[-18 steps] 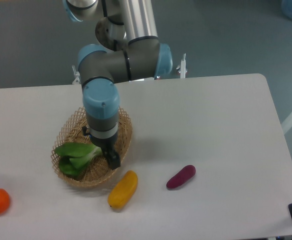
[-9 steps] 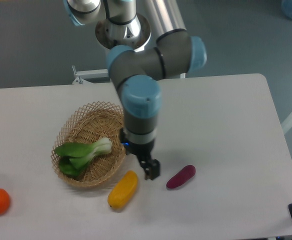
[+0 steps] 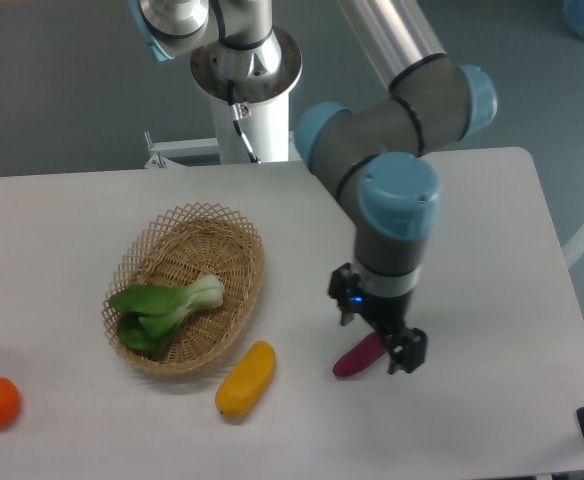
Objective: Place the green vegetable in the basket
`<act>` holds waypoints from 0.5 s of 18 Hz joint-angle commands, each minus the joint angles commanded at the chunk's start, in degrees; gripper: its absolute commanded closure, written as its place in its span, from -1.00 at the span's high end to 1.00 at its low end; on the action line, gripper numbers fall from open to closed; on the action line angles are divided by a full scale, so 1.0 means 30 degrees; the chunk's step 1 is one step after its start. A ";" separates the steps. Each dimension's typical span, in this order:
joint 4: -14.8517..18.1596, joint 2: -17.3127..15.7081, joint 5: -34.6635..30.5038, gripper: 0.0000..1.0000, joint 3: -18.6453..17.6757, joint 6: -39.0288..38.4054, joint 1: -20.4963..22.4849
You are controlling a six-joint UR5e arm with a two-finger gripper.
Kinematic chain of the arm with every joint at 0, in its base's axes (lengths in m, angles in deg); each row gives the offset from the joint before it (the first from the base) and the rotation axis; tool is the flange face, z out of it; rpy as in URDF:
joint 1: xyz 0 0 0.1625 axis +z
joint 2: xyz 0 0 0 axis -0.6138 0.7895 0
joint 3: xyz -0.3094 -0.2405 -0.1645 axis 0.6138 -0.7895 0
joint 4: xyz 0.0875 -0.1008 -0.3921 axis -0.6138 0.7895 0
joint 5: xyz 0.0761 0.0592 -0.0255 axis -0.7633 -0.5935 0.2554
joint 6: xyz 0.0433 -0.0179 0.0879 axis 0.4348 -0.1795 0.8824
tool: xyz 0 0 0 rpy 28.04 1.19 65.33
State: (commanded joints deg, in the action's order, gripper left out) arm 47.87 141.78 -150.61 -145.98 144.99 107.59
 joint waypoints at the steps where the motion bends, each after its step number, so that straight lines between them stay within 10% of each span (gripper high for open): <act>1: 0.0350 0.0060 0.0029 1.00 0.0234 0.0641 0.0264; 9: 0.2258 0.0616 -0.0379 1.00 0.1758 0.1905 0.1702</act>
State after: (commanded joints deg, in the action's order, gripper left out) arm 54.64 143.62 -151.75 -140.70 150.71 112.69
